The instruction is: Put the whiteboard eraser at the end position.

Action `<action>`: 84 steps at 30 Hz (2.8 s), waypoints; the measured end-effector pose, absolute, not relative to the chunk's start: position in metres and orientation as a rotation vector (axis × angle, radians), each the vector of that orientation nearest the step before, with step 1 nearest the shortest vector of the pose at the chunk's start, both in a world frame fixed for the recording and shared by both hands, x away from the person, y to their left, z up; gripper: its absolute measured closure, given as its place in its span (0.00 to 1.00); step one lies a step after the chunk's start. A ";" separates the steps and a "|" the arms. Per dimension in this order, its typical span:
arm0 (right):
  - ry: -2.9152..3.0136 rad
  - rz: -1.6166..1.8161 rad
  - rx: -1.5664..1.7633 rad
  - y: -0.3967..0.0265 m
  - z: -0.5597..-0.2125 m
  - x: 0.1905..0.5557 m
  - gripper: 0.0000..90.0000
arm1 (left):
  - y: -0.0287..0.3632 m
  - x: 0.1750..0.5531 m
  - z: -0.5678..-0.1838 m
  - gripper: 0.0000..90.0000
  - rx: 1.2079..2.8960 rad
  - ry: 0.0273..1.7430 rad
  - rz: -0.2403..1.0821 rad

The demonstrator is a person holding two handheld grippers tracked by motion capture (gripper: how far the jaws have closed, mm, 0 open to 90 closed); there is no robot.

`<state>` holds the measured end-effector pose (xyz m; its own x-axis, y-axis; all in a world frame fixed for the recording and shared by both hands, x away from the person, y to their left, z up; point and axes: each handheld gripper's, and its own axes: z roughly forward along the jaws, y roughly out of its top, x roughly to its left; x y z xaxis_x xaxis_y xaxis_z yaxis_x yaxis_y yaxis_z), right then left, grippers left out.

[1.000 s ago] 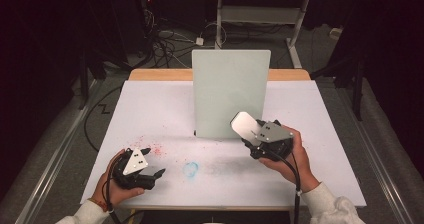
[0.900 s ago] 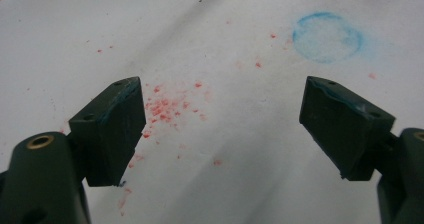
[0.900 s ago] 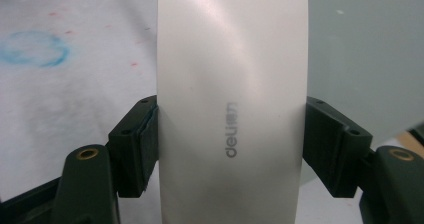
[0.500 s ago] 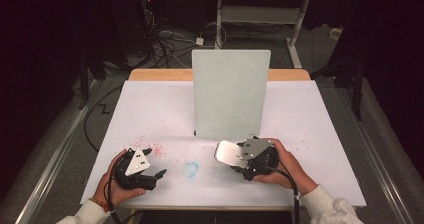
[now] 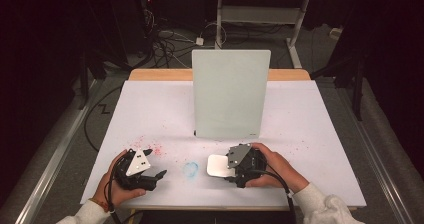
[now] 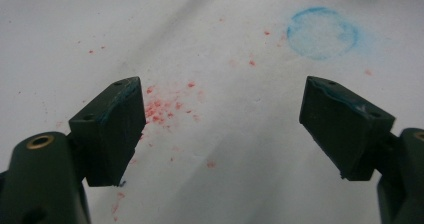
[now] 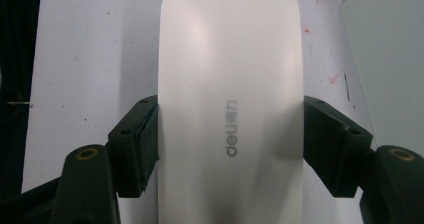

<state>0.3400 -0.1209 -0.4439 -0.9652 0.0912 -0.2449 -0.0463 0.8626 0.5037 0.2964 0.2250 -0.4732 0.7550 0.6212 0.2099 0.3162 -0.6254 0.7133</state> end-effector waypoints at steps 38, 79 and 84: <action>2.215 0.971 0.531 -0.212 -0.416 0.343 0.26 | 0.222 0.301 -0.472 0.20 2.261 0.703 0.586; 2.052 0.989 0.800 -0.283 -0.455 0.311 0.24 | 0.222 0.306 -0.467 0.20 2.215 0.755 0.678; 2.055 1.001 0.803 -0.283 -0.455 0.312 0.24 | 0.222 0.307 -0.467 0.20 2.224 0.752 0.675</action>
<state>0.3120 -0.2828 -0.4553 -0.5599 0.7648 -0.3186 0.2207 0.5083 0.8324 0.3070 0.2223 -0.4670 0.6976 0.6728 0.2462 0.3170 -0.5981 0.7361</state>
